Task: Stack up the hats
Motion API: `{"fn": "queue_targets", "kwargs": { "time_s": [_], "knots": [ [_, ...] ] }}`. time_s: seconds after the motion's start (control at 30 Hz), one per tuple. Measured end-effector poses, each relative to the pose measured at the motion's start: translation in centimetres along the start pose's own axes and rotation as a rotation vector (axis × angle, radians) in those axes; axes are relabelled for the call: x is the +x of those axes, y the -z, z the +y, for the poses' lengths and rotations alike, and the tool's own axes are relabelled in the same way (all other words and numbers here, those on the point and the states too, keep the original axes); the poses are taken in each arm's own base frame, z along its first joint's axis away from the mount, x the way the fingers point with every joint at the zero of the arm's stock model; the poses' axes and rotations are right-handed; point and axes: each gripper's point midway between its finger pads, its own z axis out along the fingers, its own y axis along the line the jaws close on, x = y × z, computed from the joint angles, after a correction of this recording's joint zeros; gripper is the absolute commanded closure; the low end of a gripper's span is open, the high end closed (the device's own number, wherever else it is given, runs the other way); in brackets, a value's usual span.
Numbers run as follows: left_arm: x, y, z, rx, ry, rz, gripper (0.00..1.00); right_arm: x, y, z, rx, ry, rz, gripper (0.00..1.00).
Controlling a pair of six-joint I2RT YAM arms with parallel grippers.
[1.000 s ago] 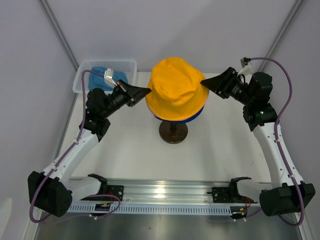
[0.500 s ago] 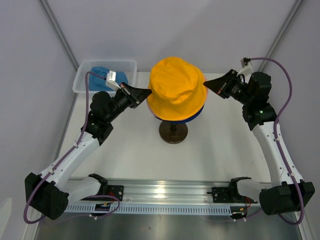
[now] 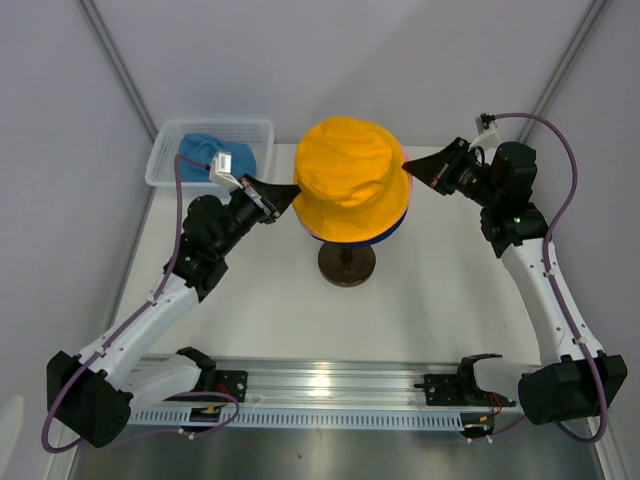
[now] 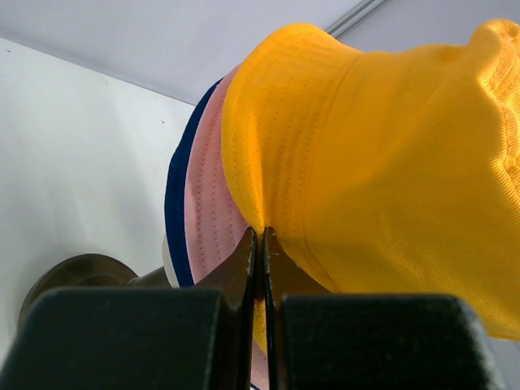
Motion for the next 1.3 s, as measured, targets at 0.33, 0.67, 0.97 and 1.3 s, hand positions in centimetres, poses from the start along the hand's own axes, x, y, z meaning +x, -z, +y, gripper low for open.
{"fn": "queue_targets", "kwargs": {
  "time_s": [0.33,0.67,0.97,1.3],
  "knots": [
    [1.4,1.2,3.4,-0.138,-0.113,0.066,0.4,-0.5,-0.1,-1.5,0.037,0.008,0.05,0.25],
    [-11.9,3.9,3.3,-0.303,-0.212,-0.208,0.04,-8.8,6.6,0.4,0.16,0.171,-0.152,0.01],
    [-23.7,-2.4,12.5,-0.648,-0.317,-0.279,0.02,-9.2,8.4,-6.8,0.44,0.146,-0.242,0.0],
    [-21.6,-8.6,33.4,-1.03,-0.258,-0.054,0.07,-7.9,6.7,-14.2,0.602,0.09,-0.197,0.01]
  ]
}}
